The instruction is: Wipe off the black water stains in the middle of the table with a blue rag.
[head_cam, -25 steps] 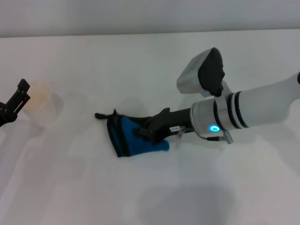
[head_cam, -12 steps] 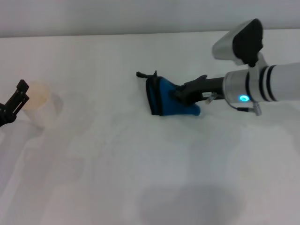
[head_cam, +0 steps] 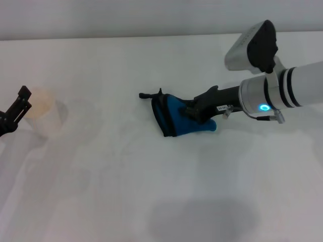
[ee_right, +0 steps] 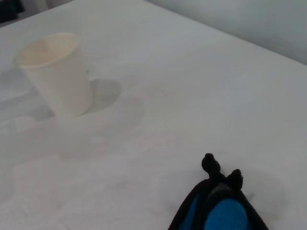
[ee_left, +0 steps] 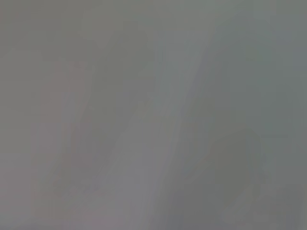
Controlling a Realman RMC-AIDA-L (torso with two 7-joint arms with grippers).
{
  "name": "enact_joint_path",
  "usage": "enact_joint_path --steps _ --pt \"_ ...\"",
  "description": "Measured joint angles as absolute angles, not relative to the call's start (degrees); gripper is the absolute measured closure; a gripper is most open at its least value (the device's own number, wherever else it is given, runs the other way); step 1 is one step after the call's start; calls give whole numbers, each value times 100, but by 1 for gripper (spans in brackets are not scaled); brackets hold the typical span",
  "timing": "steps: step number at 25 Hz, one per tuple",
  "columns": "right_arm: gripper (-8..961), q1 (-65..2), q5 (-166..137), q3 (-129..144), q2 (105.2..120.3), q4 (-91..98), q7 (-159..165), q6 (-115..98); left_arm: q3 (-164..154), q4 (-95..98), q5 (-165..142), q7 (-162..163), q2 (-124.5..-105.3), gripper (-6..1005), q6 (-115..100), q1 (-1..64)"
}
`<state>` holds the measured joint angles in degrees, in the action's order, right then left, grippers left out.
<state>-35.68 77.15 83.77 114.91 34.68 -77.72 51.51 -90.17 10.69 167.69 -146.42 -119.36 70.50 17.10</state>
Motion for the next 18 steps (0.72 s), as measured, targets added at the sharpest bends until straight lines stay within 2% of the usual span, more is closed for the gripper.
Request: enact_joint_path --steps 8,14,18 --pt "862 -3589 7595 8383 11505 3536 -7876 5171 -9009 1076 16770 -14643 -11928 123 7034 1714" --pt "657 -3043 7635 7728 11502 4227 -7875 5389 -9009 1065 16769 -14646 -11926 123 7031 1708" --pt "454 -2551 8177 6678 11529 4448 -8045 5626 -9009 1067 16769 -14648 -11926 123 7030 1698"
